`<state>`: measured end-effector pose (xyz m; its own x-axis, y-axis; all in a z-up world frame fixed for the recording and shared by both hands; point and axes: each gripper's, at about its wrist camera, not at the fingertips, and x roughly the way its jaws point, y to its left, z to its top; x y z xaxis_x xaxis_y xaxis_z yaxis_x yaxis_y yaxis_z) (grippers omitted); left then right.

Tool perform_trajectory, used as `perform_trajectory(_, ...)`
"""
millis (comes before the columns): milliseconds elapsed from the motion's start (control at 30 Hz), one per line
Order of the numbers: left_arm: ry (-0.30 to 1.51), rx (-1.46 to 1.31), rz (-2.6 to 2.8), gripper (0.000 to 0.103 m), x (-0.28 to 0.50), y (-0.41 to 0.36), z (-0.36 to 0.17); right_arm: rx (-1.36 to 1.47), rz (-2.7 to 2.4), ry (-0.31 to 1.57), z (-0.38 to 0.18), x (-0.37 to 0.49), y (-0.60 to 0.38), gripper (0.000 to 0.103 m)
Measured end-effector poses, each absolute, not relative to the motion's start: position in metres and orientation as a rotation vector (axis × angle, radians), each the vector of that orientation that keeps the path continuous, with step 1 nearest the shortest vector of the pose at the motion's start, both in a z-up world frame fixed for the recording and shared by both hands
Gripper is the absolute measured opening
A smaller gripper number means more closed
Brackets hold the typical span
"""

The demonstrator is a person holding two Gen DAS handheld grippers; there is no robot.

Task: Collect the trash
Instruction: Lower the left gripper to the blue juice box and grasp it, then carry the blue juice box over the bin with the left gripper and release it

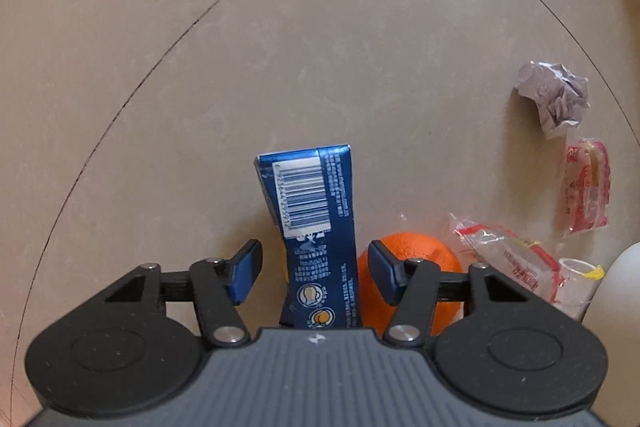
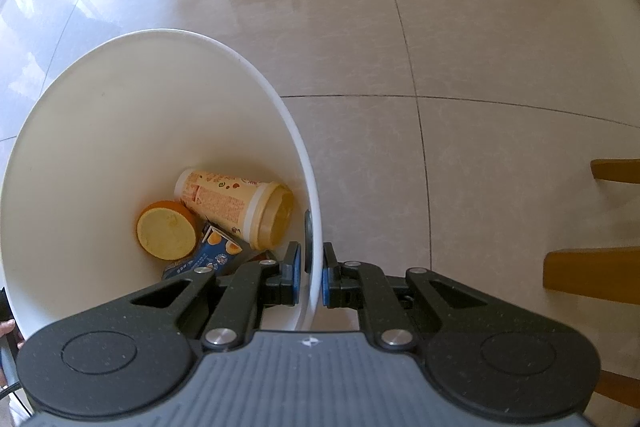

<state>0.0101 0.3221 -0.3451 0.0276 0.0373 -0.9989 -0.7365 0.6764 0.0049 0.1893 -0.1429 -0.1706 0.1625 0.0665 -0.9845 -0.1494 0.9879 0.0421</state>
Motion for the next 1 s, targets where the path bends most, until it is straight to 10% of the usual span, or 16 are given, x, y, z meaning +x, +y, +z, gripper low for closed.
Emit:
perform_trajectory(167, 1.448, -0.62, 0.658, 0.031, 0.01, 0.322, -0.346, -0.07, 0.157, 1.399, -0.171, 0.19, -0.143, 0.012)
perform_trajectory(1000, 1.439, -0.123, 0.134, 0.03, 0.11, 0.288, -0.217, -0.068, 0.166, 1.404, -0.17, 0.19, -0.144, 0.012)
